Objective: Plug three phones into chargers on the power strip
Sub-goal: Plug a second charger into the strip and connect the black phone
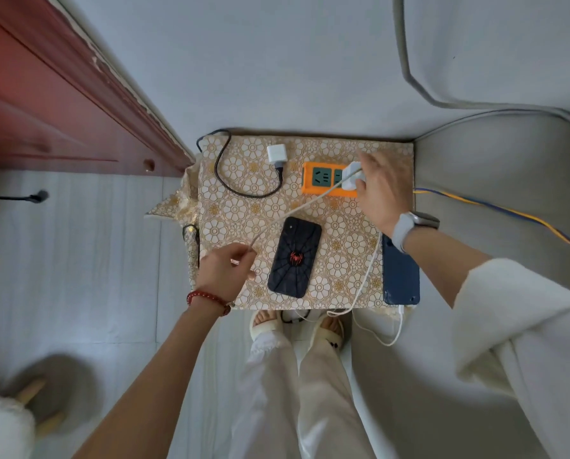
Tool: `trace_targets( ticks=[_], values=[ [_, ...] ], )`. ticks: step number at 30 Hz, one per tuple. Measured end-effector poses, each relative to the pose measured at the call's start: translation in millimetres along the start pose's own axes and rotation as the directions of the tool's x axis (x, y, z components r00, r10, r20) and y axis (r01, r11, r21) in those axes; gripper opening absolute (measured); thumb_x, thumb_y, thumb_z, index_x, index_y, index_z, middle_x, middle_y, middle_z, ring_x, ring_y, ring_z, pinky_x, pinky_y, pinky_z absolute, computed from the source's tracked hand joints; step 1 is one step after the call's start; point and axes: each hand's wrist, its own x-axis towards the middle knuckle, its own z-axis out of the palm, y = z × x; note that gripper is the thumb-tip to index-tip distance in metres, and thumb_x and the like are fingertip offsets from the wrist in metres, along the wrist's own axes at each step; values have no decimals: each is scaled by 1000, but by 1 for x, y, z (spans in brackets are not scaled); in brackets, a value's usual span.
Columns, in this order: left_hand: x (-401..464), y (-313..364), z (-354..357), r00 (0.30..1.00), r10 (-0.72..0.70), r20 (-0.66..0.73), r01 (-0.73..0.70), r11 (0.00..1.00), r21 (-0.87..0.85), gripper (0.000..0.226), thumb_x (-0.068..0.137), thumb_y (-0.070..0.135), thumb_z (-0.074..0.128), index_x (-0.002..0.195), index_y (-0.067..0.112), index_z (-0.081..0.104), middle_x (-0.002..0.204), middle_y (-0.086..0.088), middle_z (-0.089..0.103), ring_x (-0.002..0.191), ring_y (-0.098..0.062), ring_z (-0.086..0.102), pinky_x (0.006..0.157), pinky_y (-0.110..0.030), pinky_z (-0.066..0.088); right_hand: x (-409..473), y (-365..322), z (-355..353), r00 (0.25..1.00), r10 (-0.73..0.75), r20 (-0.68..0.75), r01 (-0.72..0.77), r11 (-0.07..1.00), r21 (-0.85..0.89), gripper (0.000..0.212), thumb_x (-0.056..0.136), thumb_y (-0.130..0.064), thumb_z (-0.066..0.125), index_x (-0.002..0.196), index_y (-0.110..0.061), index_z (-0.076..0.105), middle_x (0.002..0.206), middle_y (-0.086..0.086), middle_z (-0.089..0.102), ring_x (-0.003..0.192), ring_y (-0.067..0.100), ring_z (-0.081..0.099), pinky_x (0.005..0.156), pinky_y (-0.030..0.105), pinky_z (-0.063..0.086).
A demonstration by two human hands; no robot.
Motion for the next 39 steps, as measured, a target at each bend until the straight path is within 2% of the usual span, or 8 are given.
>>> trace_targets(
  ticks=[3, 9, 16, 22, 25, 29, 34, 39],
  values=[
    [-16, 14, -5, 950, -193, 246, 296, 811, -505, 5, 81, 14, 66, 85, 11, 66, 76, -6, 67, 67, -21, 72, 59, -31, 60, -52, -16, -2, 978, 115, -176, -39, 923, 383, 45, 83, 1, 50, 128, -4, 46, 127, 17, 52, 119, 29, 47, 101, 44, 39],
    [-18, 50, -16, 881, -60, 470, 445, 448, -776, 10, 85, 10, 53, 88, 4, 61, 61, -2, 68, 61, -17, 69, 57, -28, 60, -165, -77, 6, 797, -304, 521, -224, 653, 724, 59, 81, -1, 47, 134, -26, 40, 140, -23, 29, 140, 13, 23, 117, 51, -3],
    [-28, 35, -17, 962, -153, 226, 270, 649, -711, 23, 93, 17, 48, 113, 10, 58, 101, -4, 67, 102, -23, 64, 90, -38, 53, -167, -80, -27, 778, -239, 581, -558, 164, 814, 24, 96, -5, 35, 88, -7, 57, 88, 12, 66, 91, 30, 65, 88, 43, 54],
    [-106, 15, 50, 838, 67, 541, 82, 966, -247, 47, 85, -8, 45, 128, 9, 49, 131, -6, 54, 122, -16, 47, 107, -34, 35, -133, -56, -48, 856, -153, 494, -502, -478, 721, 27, 98, -12, 33, 93, -5, 58, 76, 7, 69, 78, 22, 68, 80, 39, 56],
    [-126, 19, 60, 891, 25, 453, 132, 941, -312, 25, 92, -2, 40, 87, 8, 62, 89, -11, 67, 92, -25, 62, 96, -45, 47, -125, -44, -48, 887, -87, 452, -452, -354, 819, 24, 96, -27, 41, 108, -12, 56, 88, 4, 71, 90, 22, 68, 82, 37, 56],
    [-132, 21, 36, 948, -18, 319, 285, 496, -820, 25, 95, 8, 35, 83, 9, 57, 72, -4, 70, 76, -23, 72, 69, -35, 61, -163, -35, -23, 735, -330, 592, -521, 284, 805, 40, 90, -43, 45, 126, -27, 48, 124, -3, 60, 120, 16, 54, 98, 31, 40],
    [-127, 23, 3, 984, -153, 92, 136, 308, -942, 24, 95, 8, 37, 80, 9, 56, 66, -1, 70, 71, -21, 72, 59, -29, 59, -239, -23, -7, 491, -519, 699, -306, 649, 697, 18, 90, -23, 48, 80, -23, 64, 88, 0, 68, 95, 18, 65, 97, 38, 44],
    [-120, 2, -19, 859, -483, -167, -26, 285, -958, 20, 93, 9, 42, 79, 9, 57, 67, -2, 61, 52, -13, 67, 52, -24, 56, -241, 18, 8, 739, -161, 654, -243, 842, 482, 30, 96, -22, 39, 82, -6, 60, 82, 16, 62, 75, 31, 58, 65, 33, 44]
  ],
)
